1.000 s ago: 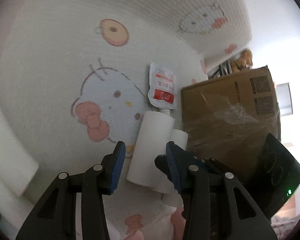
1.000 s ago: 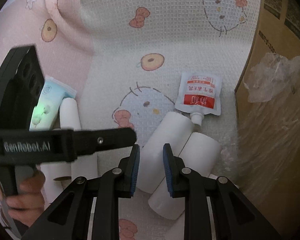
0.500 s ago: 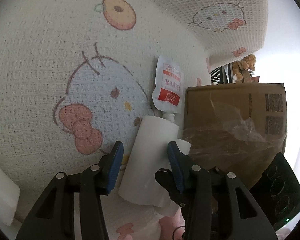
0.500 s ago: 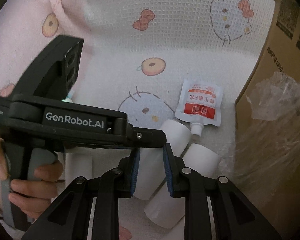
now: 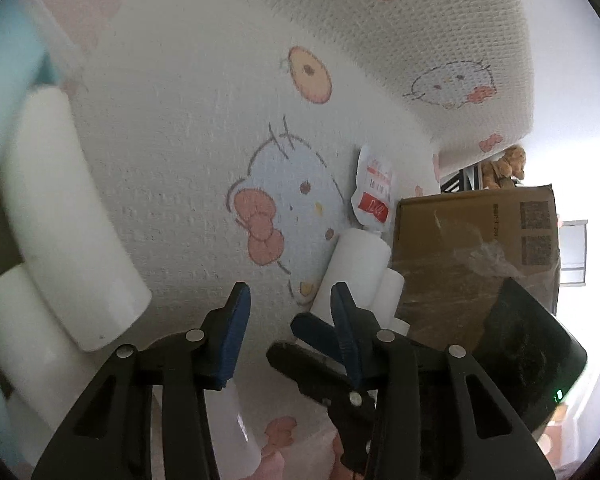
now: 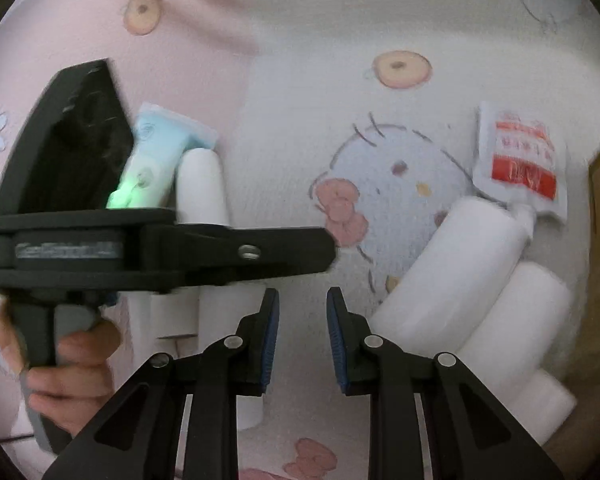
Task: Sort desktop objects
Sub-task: 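Move both tools toward a white roll beside the red-labelled pouch, then close both tools on the second white paper roll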
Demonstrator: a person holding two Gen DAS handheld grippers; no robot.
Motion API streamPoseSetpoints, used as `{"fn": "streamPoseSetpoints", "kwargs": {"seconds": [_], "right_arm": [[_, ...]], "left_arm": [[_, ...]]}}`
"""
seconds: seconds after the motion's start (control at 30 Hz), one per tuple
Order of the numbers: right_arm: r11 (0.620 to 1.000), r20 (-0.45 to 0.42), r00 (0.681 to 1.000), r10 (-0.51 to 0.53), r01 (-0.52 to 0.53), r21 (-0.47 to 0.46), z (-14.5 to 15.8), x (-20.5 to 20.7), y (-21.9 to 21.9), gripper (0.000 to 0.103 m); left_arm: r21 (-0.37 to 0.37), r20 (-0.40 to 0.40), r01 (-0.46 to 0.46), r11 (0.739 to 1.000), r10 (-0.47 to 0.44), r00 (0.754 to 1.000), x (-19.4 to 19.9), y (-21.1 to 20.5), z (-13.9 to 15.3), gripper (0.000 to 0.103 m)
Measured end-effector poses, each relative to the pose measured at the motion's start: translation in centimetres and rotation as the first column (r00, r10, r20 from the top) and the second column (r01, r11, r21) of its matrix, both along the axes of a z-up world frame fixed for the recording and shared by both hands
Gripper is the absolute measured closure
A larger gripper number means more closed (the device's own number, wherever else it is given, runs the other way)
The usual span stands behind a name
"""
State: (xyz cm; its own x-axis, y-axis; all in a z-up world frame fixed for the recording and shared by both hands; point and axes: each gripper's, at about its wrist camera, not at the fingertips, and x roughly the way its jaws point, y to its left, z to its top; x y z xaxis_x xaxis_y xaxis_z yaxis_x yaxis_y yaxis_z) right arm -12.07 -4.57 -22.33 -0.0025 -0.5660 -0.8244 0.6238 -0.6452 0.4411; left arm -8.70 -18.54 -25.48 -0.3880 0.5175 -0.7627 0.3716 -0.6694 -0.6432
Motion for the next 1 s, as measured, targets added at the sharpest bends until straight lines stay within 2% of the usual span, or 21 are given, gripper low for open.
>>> {"fn": "streamPoseSetpoints", "kwargs": {"seconds": [0.07,0.23,0.37,0.5,0.67,0.77,0.9,1.0], "right_arm": [[0.999,-0.058,0.997,0.042,-0.041,0.008,0.9,0.7,-0.3,0.083],[0.998,-0.193,0.981,0.024,-0.034,-0.053,4.4,1.8,0.8,0.083],[1.0,-0.265,0.964,-0.018,0.019,0.001,5.6,1.4,1.3,0.083],[0.997,-0.262,0.963,-0.06,0.07,0.029,5.3,-0.1,2.6,0.083],[0.994,-0.204,0.976,-0.073,0.088,0.07,4.1,-1.0,3.2,0.083],[0.983,-0.19,0.977,-0.1,0.126,0.13,3.5,-1.1,3.3,0.083],[0.981,-0.175,0.977,-0.123,0.146,0.126,3.4,-1.3,3.6,0.083],[0.982,-0.189,0.976,-0.11,0.136,0.133,3.1,-1.3,3.3,0.083]], "left_arm": [[-0.009,-0.03,0.003,1.0,-0.003,1.0,0.2,-0.1,0.7,0.058],[0.008,-0.128,0.017,1.0,-0.016,0.992,0.4,0.1,2.9,0.058],[0.023,-0.17,0.017,1.0,-0.013,0.985,-0.1,0.6,3.5,0.054],[0.063,-0.127,0.027,0.998,-0.019,0.992,-1.5,1.2,2.2,0.052],[0.044,-0.085,0.096,0.994,-0.092,0.992,-3.1,3.0,0.9,0.052],[0.038,-0.064,0.14,0.989,-0.137,0.988,-3.7,4.0,0.2,0.052],[0.024,-0.054,0.179,0.984,-0.177,0.983,-4.3,5.2,-0.5,0.048],[0.05,-0.024,0.198,0.979,-0.197,0.98,-5.1,5.6,-1.3,0.045]]}}
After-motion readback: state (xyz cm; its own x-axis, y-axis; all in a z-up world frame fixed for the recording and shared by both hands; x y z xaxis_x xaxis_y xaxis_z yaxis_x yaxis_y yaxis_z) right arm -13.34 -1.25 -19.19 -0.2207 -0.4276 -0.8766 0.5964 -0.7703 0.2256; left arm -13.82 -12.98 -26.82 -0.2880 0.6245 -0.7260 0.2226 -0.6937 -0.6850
